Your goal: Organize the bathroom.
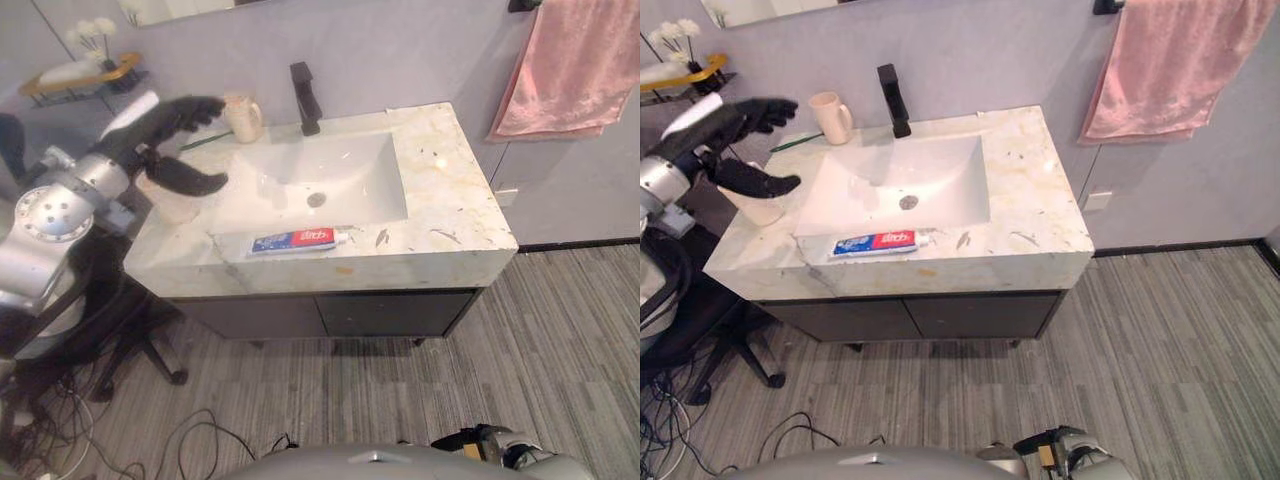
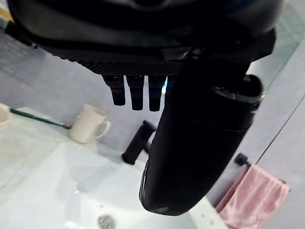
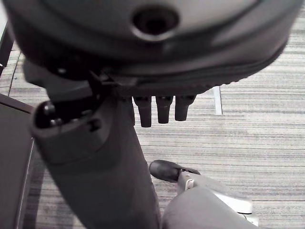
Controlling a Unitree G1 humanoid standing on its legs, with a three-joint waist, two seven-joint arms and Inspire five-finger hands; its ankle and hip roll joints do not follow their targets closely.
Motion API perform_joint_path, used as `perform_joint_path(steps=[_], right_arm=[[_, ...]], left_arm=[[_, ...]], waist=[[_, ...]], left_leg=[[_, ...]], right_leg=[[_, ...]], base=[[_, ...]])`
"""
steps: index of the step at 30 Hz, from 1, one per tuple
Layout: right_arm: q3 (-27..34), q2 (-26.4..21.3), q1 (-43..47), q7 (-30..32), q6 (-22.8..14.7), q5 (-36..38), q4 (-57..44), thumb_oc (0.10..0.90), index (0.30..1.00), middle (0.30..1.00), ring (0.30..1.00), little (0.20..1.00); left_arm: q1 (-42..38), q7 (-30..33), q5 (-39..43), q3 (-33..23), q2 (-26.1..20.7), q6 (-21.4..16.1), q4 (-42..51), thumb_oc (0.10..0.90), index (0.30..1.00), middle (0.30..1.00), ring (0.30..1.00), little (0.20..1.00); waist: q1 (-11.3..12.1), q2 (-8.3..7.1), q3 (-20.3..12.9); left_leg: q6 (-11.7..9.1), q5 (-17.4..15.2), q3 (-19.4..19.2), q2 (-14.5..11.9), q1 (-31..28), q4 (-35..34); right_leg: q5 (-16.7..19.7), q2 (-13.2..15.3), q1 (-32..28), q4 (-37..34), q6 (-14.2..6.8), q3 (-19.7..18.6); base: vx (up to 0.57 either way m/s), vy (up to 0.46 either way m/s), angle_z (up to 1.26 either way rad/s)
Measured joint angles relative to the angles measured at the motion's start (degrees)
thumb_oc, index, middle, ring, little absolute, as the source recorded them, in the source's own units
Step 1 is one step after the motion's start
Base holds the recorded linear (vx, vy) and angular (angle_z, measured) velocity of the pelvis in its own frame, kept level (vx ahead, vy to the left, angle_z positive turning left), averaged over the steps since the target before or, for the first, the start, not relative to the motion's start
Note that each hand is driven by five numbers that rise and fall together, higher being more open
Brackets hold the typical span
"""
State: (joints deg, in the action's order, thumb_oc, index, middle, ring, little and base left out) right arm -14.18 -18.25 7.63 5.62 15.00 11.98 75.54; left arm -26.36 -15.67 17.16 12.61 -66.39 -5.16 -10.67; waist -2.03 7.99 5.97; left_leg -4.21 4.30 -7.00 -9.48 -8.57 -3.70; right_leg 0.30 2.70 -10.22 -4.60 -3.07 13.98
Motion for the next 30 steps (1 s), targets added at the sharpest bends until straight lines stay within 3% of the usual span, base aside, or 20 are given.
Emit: perform_joint_path(steps=[8, 14, 21, 25, 30], right_arm=[[0.0, 0.1, 0.0, 0.0, 0.5, -2.5, -0.1, 0.800, 0.900, 0.900, 0.900, 0.900], [0.5, 0.0, -1.2, 0.0, 0.5, -2.6, 0.1, 0.800, 0.900, 0.900, 0.900, 0.900], [0.7, -0.9, -1.0, -0.2, 0.4, -2.8, 0.0, 0.800, 0.900, 0.900, 0.900, 0.900], [0.5, -2.0, -0.6, -0.3, 0.5, -2.8, 0.0, 0.800, 0.900, 0.900, 0.900, 0.900], [0.6, -2.1, -1.4, -0.3, 0.4, -2.9, 0.0, 0.800, 0.900, 0.900, 0.900, 0.900]], left_arm=[[-1.1, -11.9, -1.8, 7.8, -0.5, -2.4, -4.3, 0.800, 0.900, 0.900, 0.900, 0.900], [-1.1, -14.7, -1.4, 9.7, -0.5, -2.7, 1.1, 0.800, 0.900, 0.900, 0.900, 0.900], [-0.4, -12.4, 0.2, 9.7, 1.2, -3.6, 9.6, 0.800, 0.900, 0.900, 0.900, 0.900], [0.8, -8.5, -2.1, 10.0, 4.1, -3.6, 9.1, 0.800, 0.900, 0.900, 0.900, 0.900], [4.7, -5.7, -6.7, 10.5, 6.2, -3.9, 8.3, 0.800, 0.900, 0.900, 0.900, 0.900]], waist=[[0.2, -0.61, 0.4], [0.1, -0.58, 1.0], [-0.7, 0.59, 1.9], [-1.4, 1.84, 2.4], [-1.6, 2.24, 2.5]], left_leg=[[0.0, 0.0, -0.4, 0.4, -0.1, -0.6], [0.0, 0.0, -0.5, 0.4, -0.1, -0.5], [0.0, 0.0, -0.6, 0.4, -0.2, -0.4], [0.0, 0.0, -1.0, 0.6, -0.1, 0.3], [0.0, 0.0, -2.2, 0.8, -0.7, 0.6]], right_leg=[[0.0, 0.3, 0.2, 0.0, 0.0, 0.1], [0.0, 0.3, 0.2, 0.0, 0.0, 0.0], [0.0, 0.4, 0.2, 0.0, -0.1, -0.3], [0.0, 0.7, 0.1, 0.0, -0.1, -0.7], [0.0, 0.8, 0.0, 0.0, -0.1, -1.7]], base=[[0.00, 0.002, 0.01], [-0.01, 0.000, 0.00], [-0.01, 0.012, -0.02], [-0.01, 0.007, -0.04], [0.00, 0.015, -0.12]])
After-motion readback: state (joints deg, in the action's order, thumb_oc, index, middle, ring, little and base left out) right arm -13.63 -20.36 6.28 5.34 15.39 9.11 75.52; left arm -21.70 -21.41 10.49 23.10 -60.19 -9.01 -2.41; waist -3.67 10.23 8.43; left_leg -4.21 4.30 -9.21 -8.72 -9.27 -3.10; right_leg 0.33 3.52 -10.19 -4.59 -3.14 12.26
